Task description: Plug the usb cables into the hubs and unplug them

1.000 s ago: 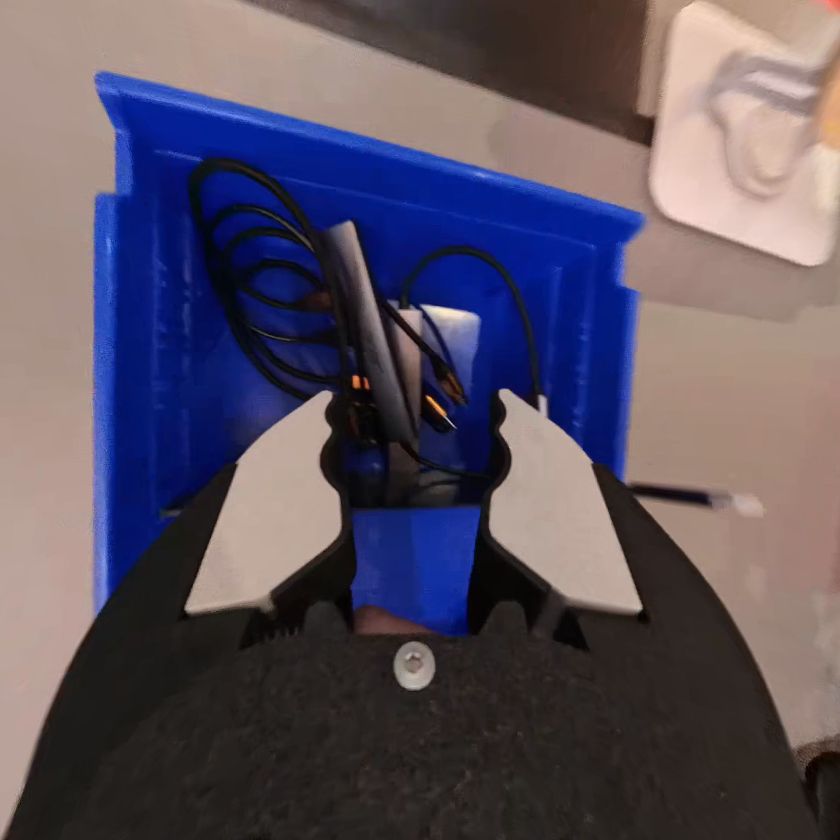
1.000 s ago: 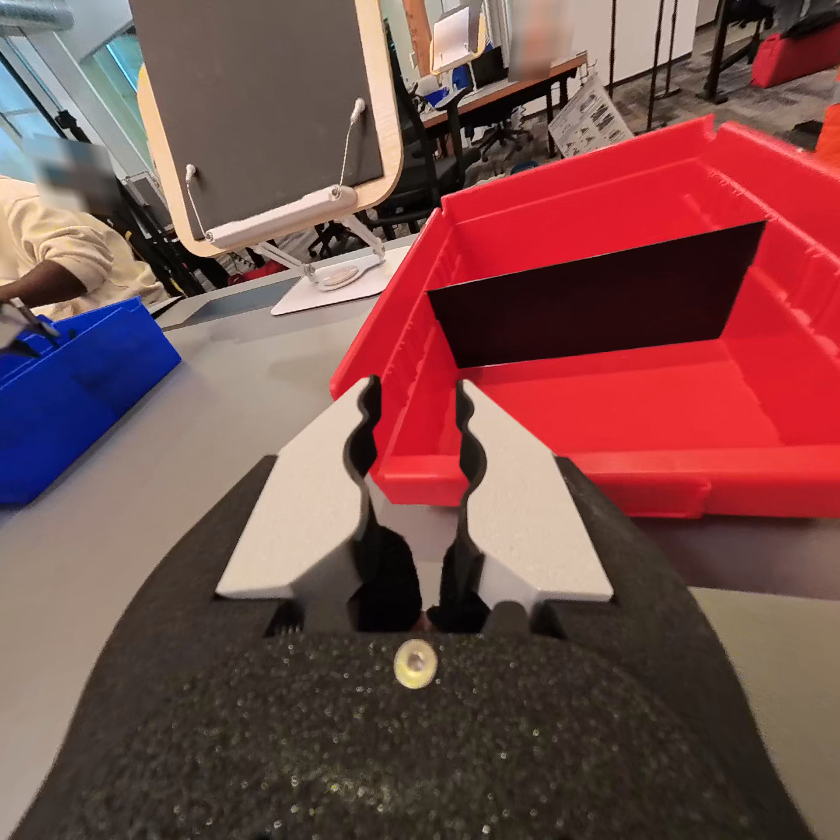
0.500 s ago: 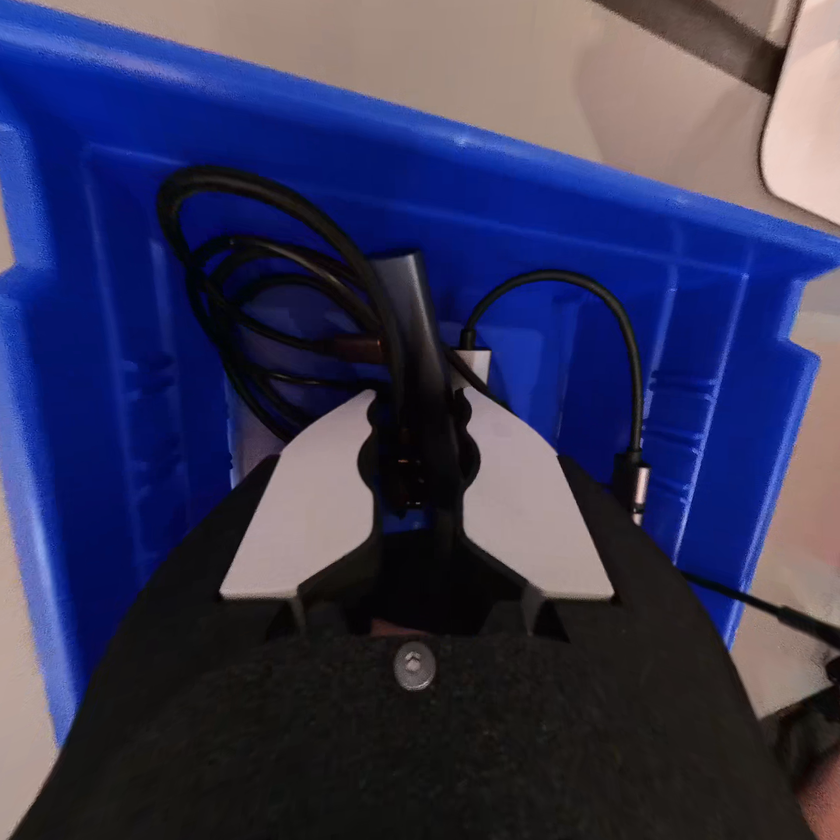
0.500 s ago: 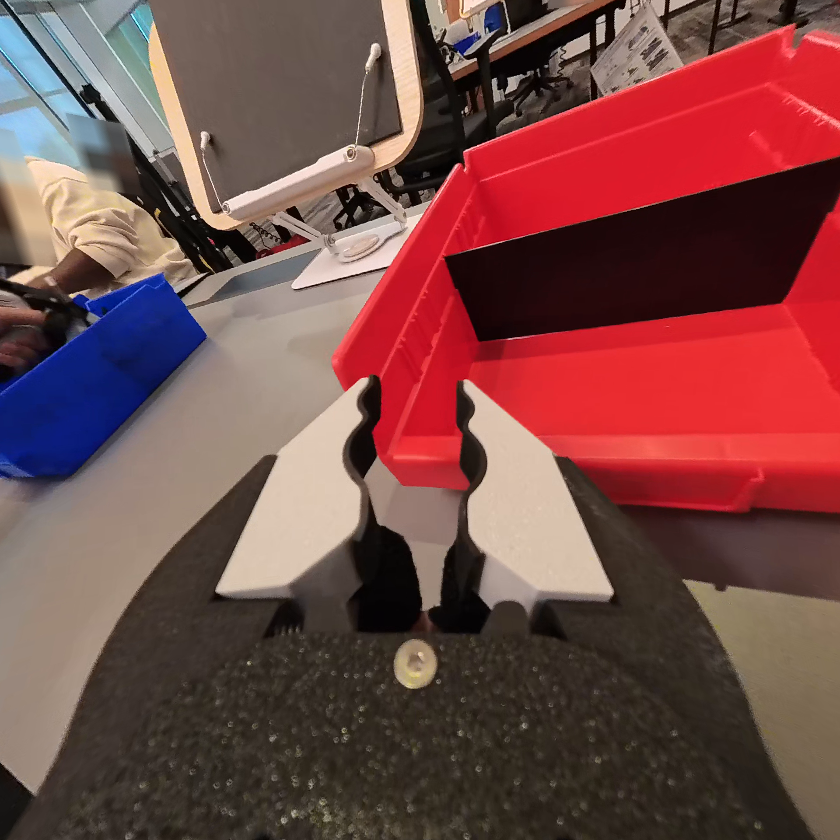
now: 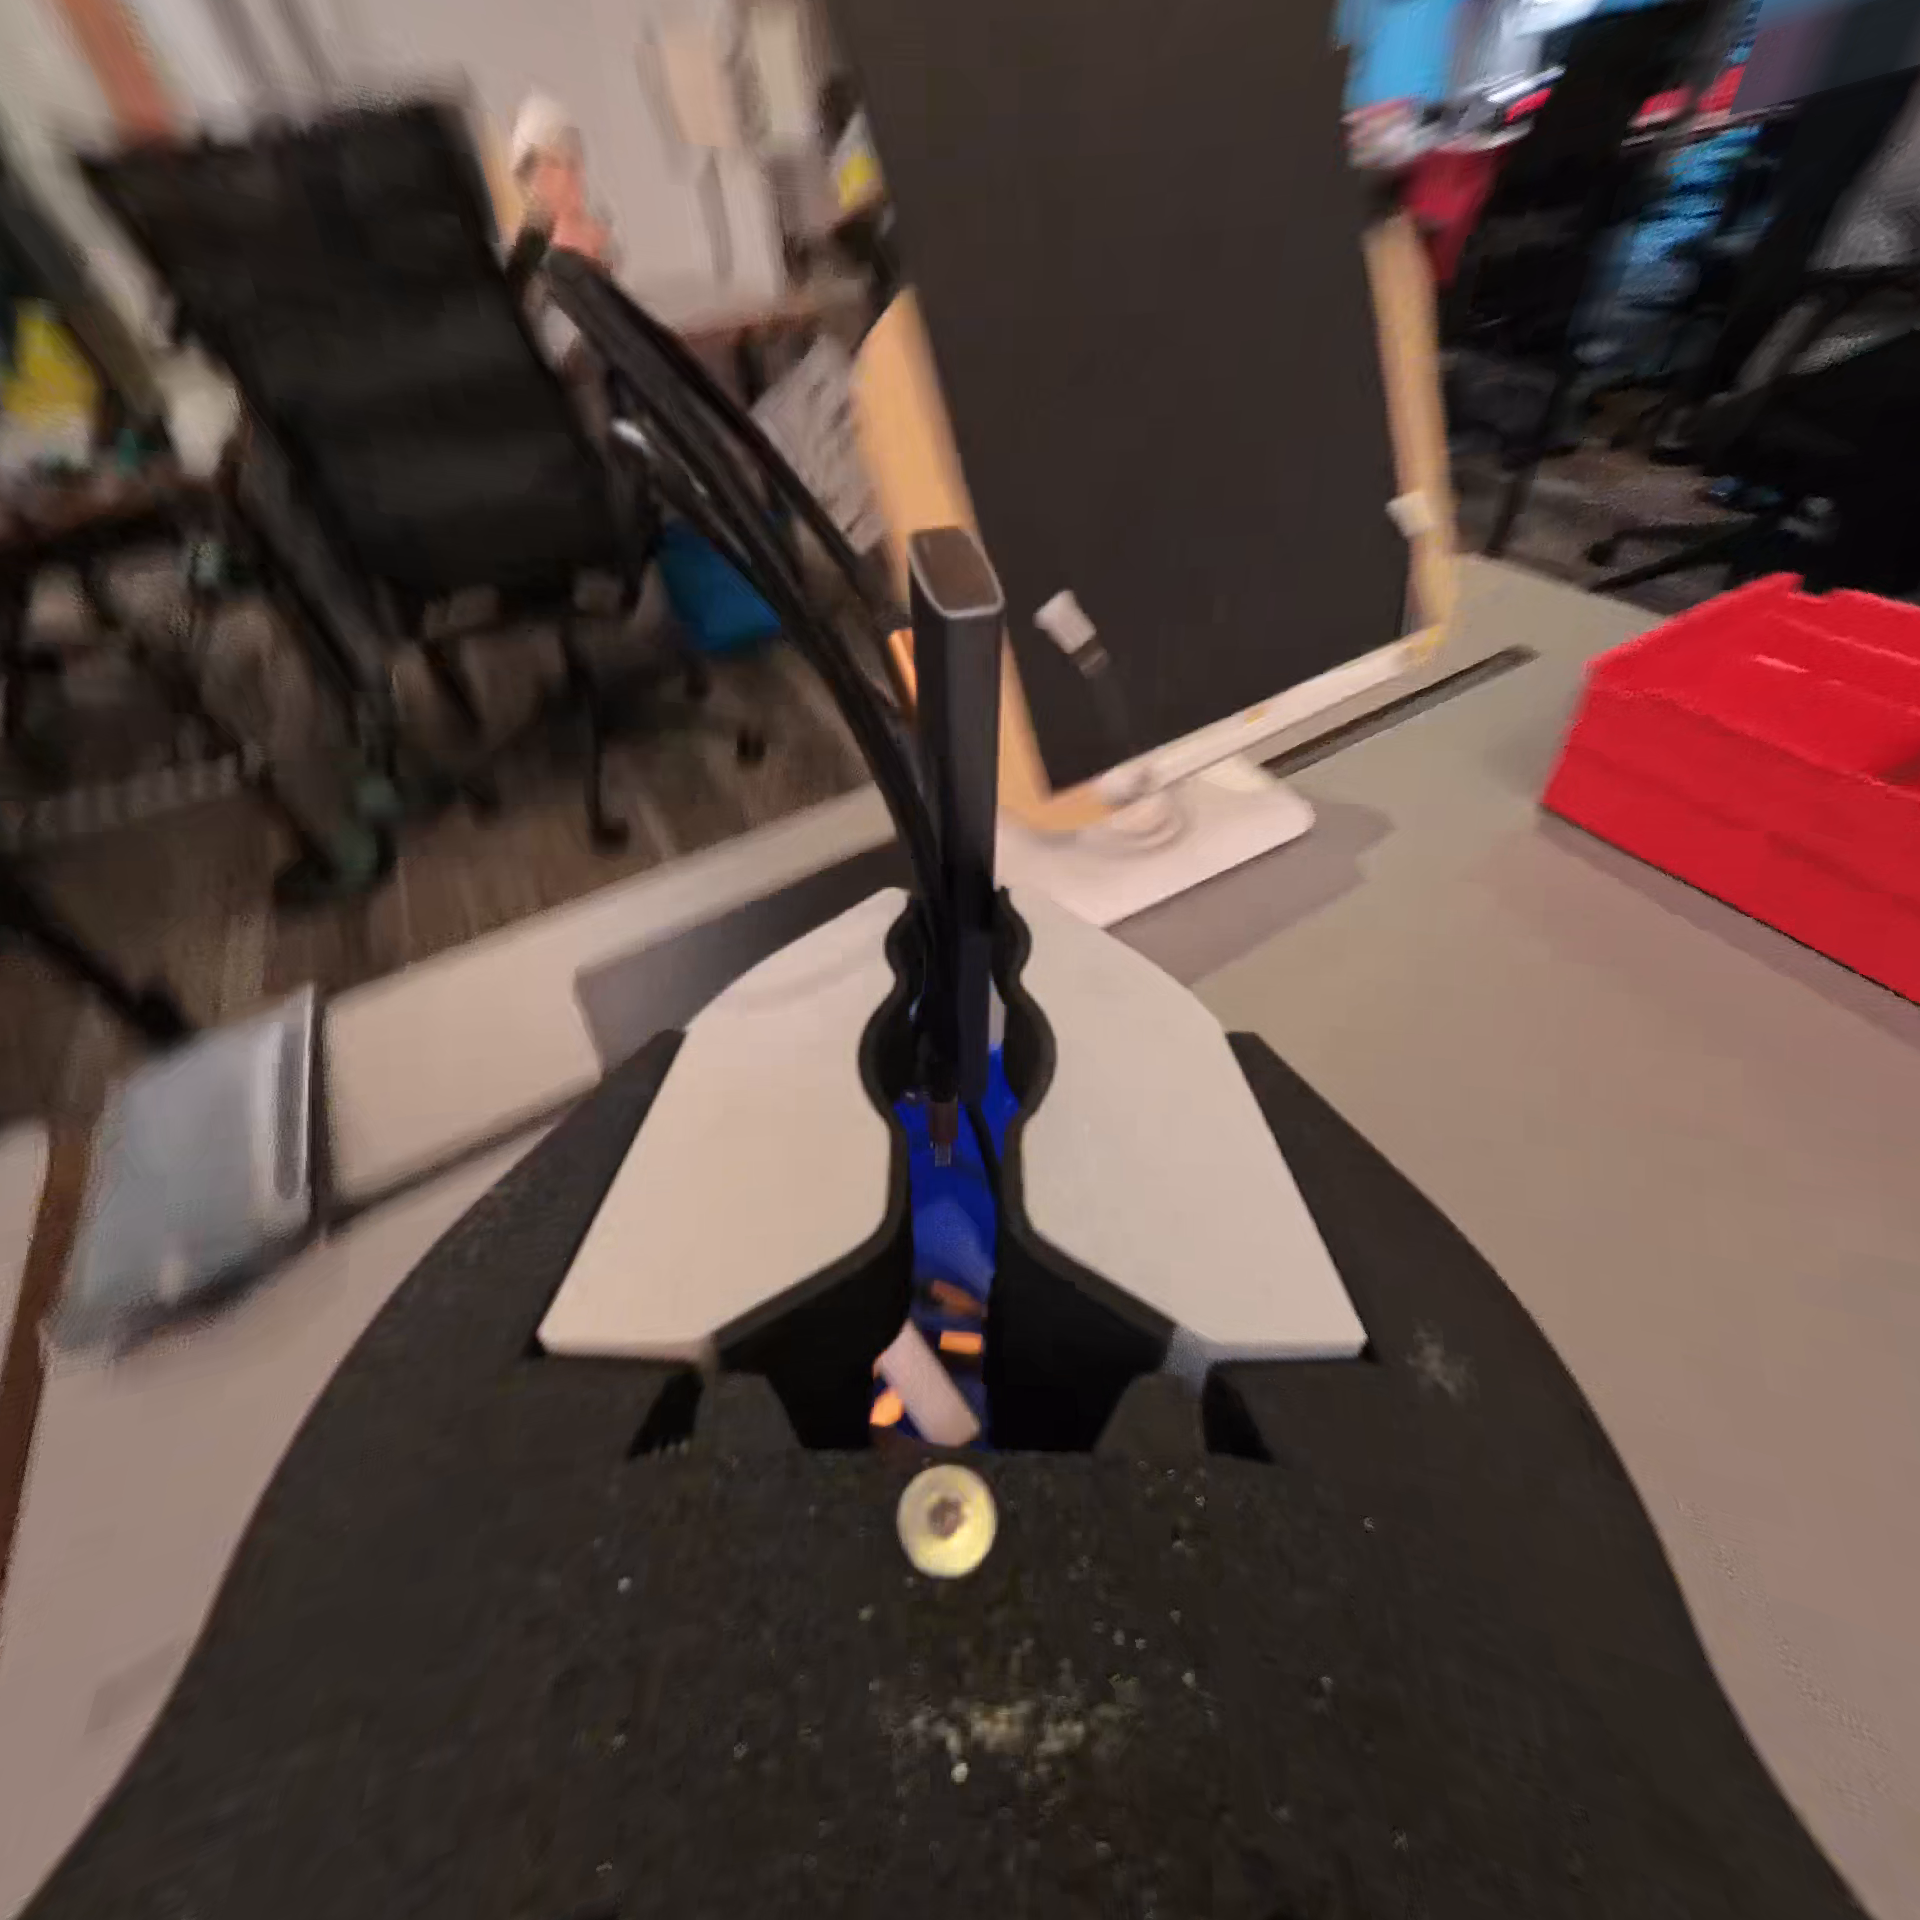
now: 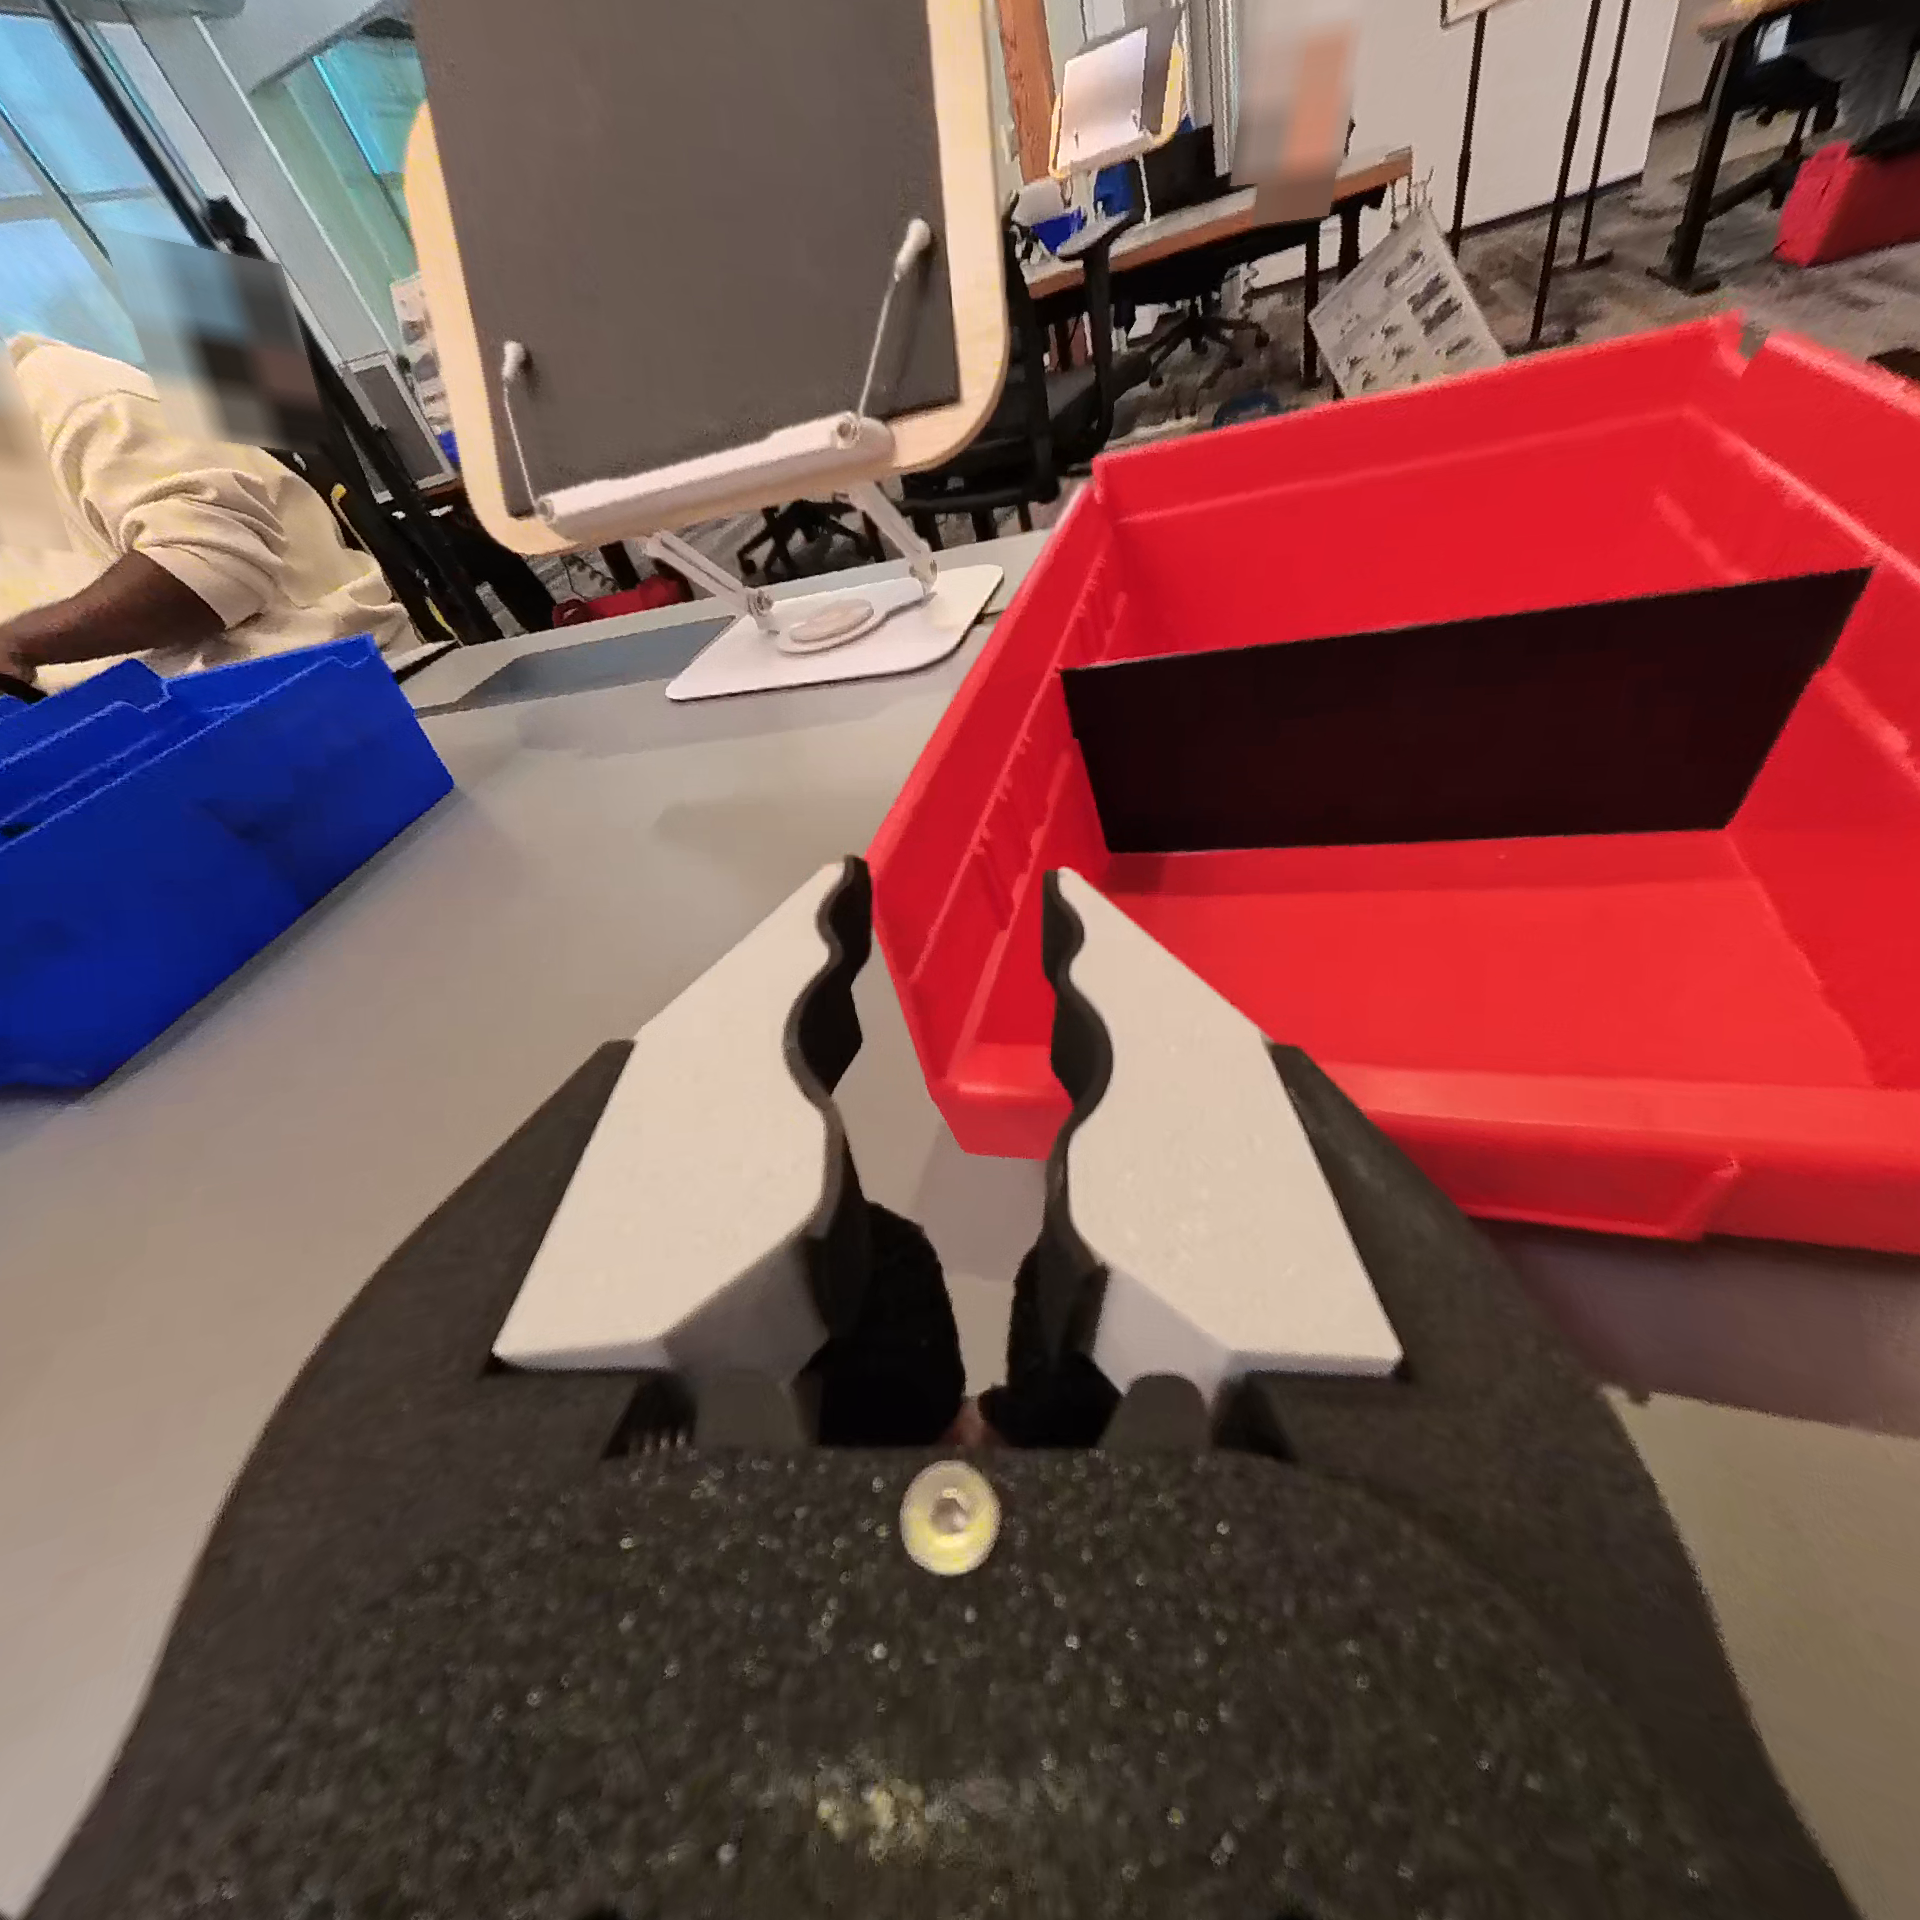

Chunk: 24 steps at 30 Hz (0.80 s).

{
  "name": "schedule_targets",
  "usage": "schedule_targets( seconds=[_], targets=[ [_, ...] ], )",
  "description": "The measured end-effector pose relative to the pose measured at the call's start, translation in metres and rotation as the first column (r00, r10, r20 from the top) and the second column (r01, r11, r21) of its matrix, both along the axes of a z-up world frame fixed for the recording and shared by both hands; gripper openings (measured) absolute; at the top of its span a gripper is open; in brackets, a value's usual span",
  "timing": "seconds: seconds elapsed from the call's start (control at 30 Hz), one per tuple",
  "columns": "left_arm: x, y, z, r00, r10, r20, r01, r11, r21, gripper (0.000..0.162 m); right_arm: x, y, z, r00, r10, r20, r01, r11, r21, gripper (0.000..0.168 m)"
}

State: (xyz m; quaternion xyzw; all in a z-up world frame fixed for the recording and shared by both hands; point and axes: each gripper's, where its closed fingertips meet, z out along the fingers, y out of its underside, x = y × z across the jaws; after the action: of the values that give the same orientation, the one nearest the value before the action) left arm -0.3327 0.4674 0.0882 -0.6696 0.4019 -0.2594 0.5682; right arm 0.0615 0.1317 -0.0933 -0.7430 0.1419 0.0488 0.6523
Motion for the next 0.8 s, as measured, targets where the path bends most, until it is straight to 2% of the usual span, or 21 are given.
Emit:
schedule_targets(
  seconds=[0.07, 0.13, 0.23, 0.3, 0.4, 0.47, 0.57, 0.63, 0.7, 0.77, 0.8],
  targets=[
    [0.025, -0.045, 0.027, 0.984, -0.180, -0.008, 0.180, 0.980, 0.081, 0.012, -0.005, -0.001, 0.010, 0.999, 0.000, 0.051, -0.001, 0.999, 0.033, 0.031],
    [0.048, -0.089, 0.044, 0.938, -0.346, -0.007, 0.345, 0.935, 0.086, 0.012, -0.018, -0.002, 0.027, 0.995, 0.024, 0.100, -0.035, 0.994, 0.102, 0.031],
    [0.077, -0.156, 0.054, 0.800, -0.596, 0.064, 0.595, 0.803, 0.040, 0.012, -0.068, -0.005, 0.060, 0.971, 0.204, 0.124, -0.228, 0.946, 0.230, 0.032],
    [0.091, -0.197, 0.049, 0.674, -0.728, 0.123, 0.734, 0.679, -0.002, 0.012, -0.120, -0.010, 0.083, 0.887, 0.439, 0.142, -0.461, 0.838, 0.292, 0.032],
    [0.108, -0.250, 0.027, 0.487, -0.854, 0.184, 0.873, 0.482, -0.073, 0.012, -0.187, -0.017, 0.106, 0.687, 0.707, 0.168, -0.721, 0.634, 0.280, 0.040],
    [0.118, -0.279, 0.008, 0.381, -0.899, 0.216, 0.924, 0.365, -0.110, 0.012, -0.212, -0.013, 0.116, 0.618, 0.759, 0.206, -0.782, 0.567, 0.258, 0.040],
    [0.131, -0.312, -0.021, 0.266, -0.934, 0.239, 0.960, 0.233, -0.155, 0.011, -0.240, -0.001, 0.115, 0.522, 0.827, 0.210, -0.851, 0.489, 0.190, 0.040],
    [0.138, -0.325, -0.040, 0.227, -0.944, 0.238, 0.965, 0.186, -0.183, 0.012, -0.250, 0.007, 0.111, 0.487, 0.854, 0.184, -0.871, 0.458, 0.178, 0.040],
    [0.147, -0.329, -0.056, 0.229, -0.948, 0.220, 0.960, 0.182, -0.212, 0.011, -0.255, 0.012, 0.103, 0.465, 0.870, 0.163, -0.883, 0.441, 0.162, 0.031],
    [0.155, -0.329, -0.069, 0.249, -0.947, 0.204, 0.952, 0.200, -0.234, 0.011, -0.250, 0.018, 0.096, 0.494, 0.849, 0.186, -0.867, 0.465, 0.178, 0.011],
    [0.159, -0.327, -0.074, 0.271, -0.941, 0.202, 0.945, 0.221, -0.239, 0.012, -0.245, 0.021, 0.091, 0.522, 0.827, 0.208, -0.852, 0.493, 0.176, 0.010]
  ],
)
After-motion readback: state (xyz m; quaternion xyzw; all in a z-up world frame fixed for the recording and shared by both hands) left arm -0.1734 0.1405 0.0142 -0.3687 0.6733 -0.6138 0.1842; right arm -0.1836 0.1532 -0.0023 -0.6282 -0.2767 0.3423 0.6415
